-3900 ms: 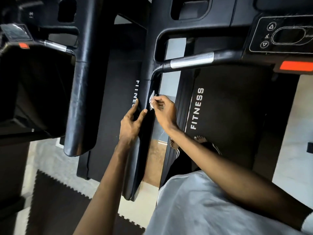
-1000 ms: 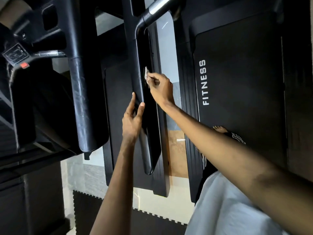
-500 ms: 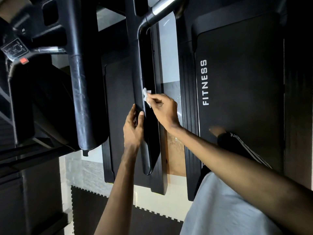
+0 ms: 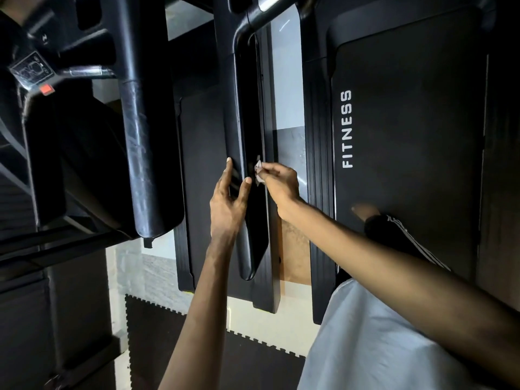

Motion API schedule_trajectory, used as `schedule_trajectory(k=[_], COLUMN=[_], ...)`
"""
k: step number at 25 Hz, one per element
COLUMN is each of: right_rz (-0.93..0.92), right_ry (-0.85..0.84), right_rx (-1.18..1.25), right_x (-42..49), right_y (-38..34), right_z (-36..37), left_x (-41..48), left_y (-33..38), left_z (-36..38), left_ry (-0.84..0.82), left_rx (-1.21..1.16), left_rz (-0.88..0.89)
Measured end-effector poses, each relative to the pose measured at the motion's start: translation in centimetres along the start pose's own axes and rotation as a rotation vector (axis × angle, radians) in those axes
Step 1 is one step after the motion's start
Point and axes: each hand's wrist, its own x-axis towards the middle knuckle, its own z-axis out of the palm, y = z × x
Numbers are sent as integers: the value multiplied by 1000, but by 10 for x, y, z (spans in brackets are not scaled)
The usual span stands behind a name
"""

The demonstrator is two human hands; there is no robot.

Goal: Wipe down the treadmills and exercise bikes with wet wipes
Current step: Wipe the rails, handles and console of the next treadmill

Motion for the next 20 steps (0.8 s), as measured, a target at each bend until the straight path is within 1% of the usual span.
schedule_trajectory(k=[1, 3, 4, 6, 8, 10, 13, 15, 17, 20], right_rz=[-43, -114, -107, -25, 10, -66, -206, -222, -234, -430], right_ry=[-15, 8, 28, 70, 88, 67, 24, 45, 44, -70], right_rx=[-17, -93, -131, -207, -236, -183, -88, -49, -55, -134], right_x=[1, 18, 31, 45, 31, 7, 1, 9, 4, -28], right_y=[1, -8, -13, -10, 7, 20, 7, -6, -8, 1], right_z=[-1, -1, 0, 1, 0, -4, -2, 1, 1, -5], left_x=[-3, -9, -12, -17, -23, -30, -44, -52, -55, -54], left_y=[-1, -2, -3, -5, -12, -25, -40, -45, -46, -51], left_z=[0, -1, -1, -2, -4, -5, -4, -4, -4, -4], left_ry=[4, -4, -9, -17, -37, -42, -38, -45, -35, -22], left_rx=[-2, -22, -22, -23, -43, -83, -146, -167, -159, -172], left_rz=[-3, -17, -30, -51, -81, -109, -150, -166, -157, -130])
